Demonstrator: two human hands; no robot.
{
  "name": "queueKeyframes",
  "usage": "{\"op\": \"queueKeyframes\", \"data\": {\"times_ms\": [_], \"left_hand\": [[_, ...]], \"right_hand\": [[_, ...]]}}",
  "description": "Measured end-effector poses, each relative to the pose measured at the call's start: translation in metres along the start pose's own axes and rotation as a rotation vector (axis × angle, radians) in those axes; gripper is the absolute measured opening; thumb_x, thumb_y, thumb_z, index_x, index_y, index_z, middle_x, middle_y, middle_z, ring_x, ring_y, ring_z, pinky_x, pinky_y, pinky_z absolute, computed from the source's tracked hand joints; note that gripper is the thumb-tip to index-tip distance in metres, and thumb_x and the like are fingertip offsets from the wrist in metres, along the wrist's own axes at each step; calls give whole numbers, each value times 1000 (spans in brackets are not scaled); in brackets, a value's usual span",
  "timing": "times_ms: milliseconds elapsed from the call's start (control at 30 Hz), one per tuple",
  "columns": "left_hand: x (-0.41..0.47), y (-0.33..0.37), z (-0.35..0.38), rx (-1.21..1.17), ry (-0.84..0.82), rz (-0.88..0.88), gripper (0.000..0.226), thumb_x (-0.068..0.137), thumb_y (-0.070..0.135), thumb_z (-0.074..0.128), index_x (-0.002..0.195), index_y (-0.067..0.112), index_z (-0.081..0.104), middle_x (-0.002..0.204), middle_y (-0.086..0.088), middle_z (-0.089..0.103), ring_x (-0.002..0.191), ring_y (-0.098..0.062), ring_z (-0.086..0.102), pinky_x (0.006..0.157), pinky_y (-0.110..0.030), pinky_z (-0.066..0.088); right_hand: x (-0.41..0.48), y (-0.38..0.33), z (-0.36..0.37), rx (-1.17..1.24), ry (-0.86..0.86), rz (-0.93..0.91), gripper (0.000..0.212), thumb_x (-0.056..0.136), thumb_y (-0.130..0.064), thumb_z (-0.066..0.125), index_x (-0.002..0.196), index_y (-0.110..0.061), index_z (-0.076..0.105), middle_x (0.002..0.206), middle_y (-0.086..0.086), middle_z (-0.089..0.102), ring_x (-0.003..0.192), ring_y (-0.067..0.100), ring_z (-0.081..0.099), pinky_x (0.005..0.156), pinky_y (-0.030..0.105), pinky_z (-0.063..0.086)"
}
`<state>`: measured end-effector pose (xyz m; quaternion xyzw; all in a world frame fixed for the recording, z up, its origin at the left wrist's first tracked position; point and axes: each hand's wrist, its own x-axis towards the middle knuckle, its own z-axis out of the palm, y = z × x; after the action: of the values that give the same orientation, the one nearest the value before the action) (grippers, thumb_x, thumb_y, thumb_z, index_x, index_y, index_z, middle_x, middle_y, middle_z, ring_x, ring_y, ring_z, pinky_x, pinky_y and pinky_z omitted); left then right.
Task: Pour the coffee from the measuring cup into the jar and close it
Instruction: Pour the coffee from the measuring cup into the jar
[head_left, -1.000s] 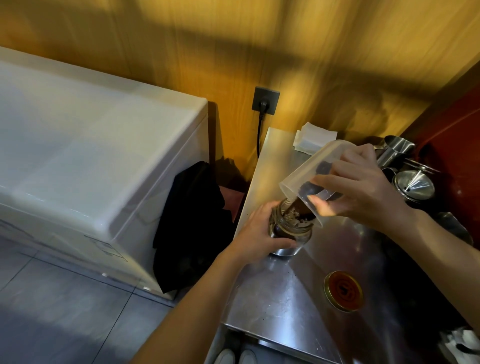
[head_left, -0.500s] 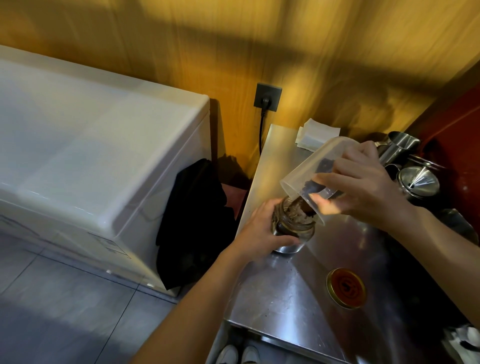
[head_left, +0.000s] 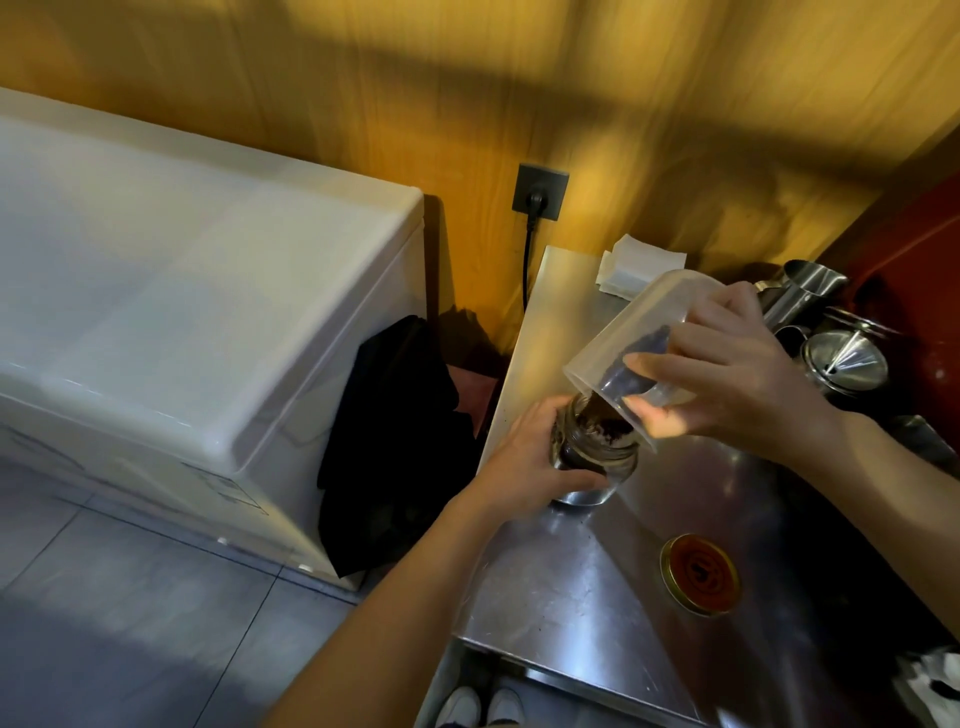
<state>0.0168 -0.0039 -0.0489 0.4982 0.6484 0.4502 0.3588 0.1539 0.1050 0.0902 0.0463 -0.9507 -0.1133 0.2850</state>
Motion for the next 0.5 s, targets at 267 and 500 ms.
{"op": "queueKeyframes", "data": {"times_ms": [267,500], "left_hand": [[1,-2,1,26,-3,12,78,68,28,85,133,24,42,128,-3,50,124,-22,48,108,-49,40],[0,-1,0,26,-3,20,77,68,28,85,133,21,44,128,-4,52,124,-24,49,107,-51,41]], "right_hand": [[-1,-2,-3,-10,6,31,24,78,-22,64,74,1,69,58,12,56,64,25,44,71,31,22],[-2,-1,-2,-8,-7,23,24,78,-23,65,76,0,69,58,11,56,68,20,38,73,30,21]]}}
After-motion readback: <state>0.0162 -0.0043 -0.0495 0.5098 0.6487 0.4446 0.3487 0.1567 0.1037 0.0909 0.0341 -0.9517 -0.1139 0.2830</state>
